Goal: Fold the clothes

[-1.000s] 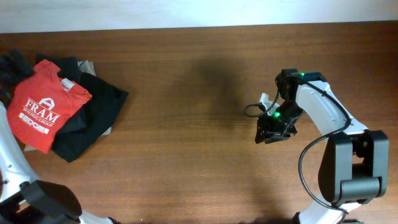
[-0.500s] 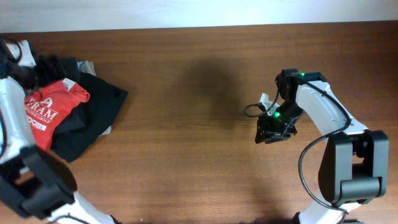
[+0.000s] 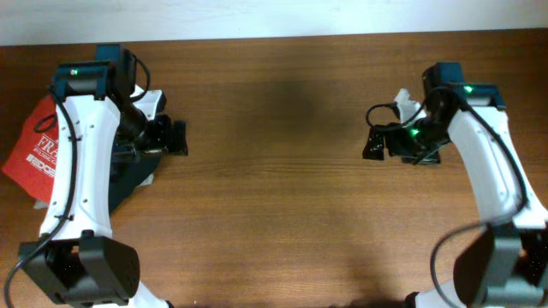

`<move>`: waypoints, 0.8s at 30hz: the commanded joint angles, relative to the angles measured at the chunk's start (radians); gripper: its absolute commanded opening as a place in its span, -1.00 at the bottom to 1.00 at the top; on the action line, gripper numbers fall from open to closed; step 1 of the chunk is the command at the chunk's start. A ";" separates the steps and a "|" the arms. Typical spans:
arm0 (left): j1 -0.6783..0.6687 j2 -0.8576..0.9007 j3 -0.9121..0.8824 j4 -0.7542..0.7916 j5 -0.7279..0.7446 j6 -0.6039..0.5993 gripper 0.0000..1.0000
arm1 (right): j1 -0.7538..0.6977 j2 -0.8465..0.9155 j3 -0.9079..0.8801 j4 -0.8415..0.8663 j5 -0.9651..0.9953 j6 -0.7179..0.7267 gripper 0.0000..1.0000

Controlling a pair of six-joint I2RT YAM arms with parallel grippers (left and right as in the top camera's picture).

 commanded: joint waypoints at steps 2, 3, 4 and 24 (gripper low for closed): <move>0.005 -0.314 -0.153 0.163 -0.028 0.004 0.98 | 0.003 -0.280 -0.063 0.058 0.123 0.074 0.97; 0.005 -0.441 -0.256 0.250 -0.028 0.004 0.99 | 0.003 -0.347 -0.108 0.096 0.150 0.089 0.97; 0.005 -0.605 -0.401 0.362 -0.040 0.005 0.98 | 0.003 -0.438 -0.183 0.154 0.156 0.098 0.97; 0.005 -1.336 -0.983 0.611 -0.069 0.004 0.99 | 0.003 -1.062 -0.715 0.315 0.228 0.097 0.97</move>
